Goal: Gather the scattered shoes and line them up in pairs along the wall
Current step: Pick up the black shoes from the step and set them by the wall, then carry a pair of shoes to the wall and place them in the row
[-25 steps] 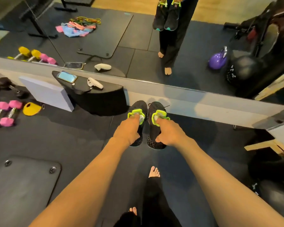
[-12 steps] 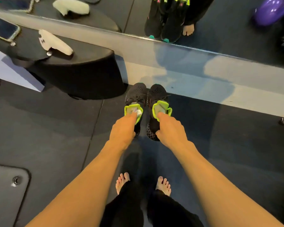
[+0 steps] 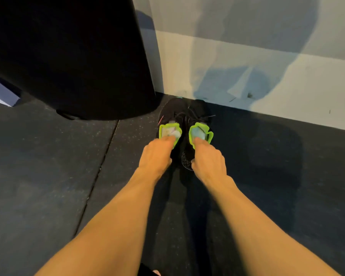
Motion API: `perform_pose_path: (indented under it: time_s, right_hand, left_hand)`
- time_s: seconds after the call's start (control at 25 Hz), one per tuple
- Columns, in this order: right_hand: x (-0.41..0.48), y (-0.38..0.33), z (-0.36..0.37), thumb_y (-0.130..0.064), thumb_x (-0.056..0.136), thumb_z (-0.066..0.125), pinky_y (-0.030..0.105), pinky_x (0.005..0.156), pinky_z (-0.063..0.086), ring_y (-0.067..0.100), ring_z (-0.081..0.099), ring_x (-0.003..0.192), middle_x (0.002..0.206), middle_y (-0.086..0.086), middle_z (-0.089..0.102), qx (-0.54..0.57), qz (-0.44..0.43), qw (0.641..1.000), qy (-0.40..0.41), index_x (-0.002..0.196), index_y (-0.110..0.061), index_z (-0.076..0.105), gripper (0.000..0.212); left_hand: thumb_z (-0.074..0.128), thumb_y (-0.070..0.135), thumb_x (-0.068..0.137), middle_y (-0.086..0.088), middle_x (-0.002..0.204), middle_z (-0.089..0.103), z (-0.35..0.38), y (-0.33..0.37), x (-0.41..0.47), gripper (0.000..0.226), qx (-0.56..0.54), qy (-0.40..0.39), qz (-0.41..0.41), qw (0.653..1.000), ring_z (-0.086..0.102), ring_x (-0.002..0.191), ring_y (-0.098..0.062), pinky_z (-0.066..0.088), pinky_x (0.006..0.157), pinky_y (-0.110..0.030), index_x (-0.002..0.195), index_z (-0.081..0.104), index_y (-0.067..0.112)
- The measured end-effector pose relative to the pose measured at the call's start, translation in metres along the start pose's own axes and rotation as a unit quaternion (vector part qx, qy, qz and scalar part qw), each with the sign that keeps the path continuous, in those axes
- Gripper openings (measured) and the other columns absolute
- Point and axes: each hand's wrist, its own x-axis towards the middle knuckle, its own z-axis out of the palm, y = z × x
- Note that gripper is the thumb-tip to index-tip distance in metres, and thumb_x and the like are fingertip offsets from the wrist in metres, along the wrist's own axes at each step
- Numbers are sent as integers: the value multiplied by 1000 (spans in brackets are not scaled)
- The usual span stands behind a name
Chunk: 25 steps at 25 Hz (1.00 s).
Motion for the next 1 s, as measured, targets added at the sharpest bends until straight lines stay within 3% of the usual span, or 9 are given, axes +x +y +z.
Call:
perform_pose_path:
  time_s: [0.08, 0.24, 0.44, 0.68, 0.84, 0.92, 1.0]
  right_hand:
    - [19, 2, 9, -10, 84, 61, 38, 64, 38, 36, 59, 88, 102, 9, 58, 2, 3, 1000, -24, 110, -14, 43, 32]
    - [37, 6, 26, -8, 87, 58, 39, 69, 39, 37, 58, 103, 122, 9, 54, -33, 21, 996, -82, 131, -17, 38, 49]
    - [40, 4, 36, -3, 87, 51, 40, 71, 40, 37, 57, 104, 119, 14, 56, -18, 37, 994, -99, 132, -16, 37, 49]
    - [44, -8, 46, -4, 91, 49, 40, 71, 38, 37, 55, 109, 127, 14, 50, -28, 48, 994, -99, 134, -17, 35, 48]
    - [45, -14, 45, -7, 92, 49, 41, 76, 41, 37, 53, 111, 130, 14, 48, -14, 30, 990, -134, 133, -15, 37, 43]
    - [37, -15, 33, -9, 91, 54, 44, 83, 43, 37, 52, 115, 136, 13, 44, -25, 26, 988, -149, 134, -11, 37, 46]
    - [23, -21, 10, -14, 90, 57, 45, 85, 44, 38, 52, 115, 138, 13, 40, -33, 0, 993, -113, 133, -11, 39, 47]
  left_hand:
    - [55, 1, 78, -15, 108, 59, 4, -4, 19, 39, 8, 12, -1, 1000, 57, 97, -38, 37, 67, -41, 115, 48, 12]
    - [56, 1, 83, -13, 116, 56, 17, -10, 32, 46, -15, -13, -52, 998, 56, 103, -35, 45, 78, -43, 126, 45, 15]
    - [52, 1, 86, -16, 119, 55, 22, -8, 37, 51, -1, -52, -102, 993, 56, 107, -35, 46, 79, -41, 133, 41, 18]
    - [49, 4, 87, -15, 113, 58, 28, 0, 40, 37, -8, -11, -158, 987, 57, 103, -33, 38, 70, -36, 123, 49, 15]
    - [54, 11, 90, -12, 120, 57, 26, 5, 41, 35, 28, -52, -181, 982, 56, 110, -31, 36, 72, -34, 124, 51, 17]
    - [56, 18, 91, -12, 122, 56, 18, 10, 32, 33, 15, -32, -189, 981, 55, 112, -32, 35, 74, -36, 125, 51, 17]
    - [54, 27, 92, -14, 122, 57, -3, 16, 17, 32, -59, 33, -202, 977, 54, 112, -36, 40, 79, -39, 123, 54, 17]
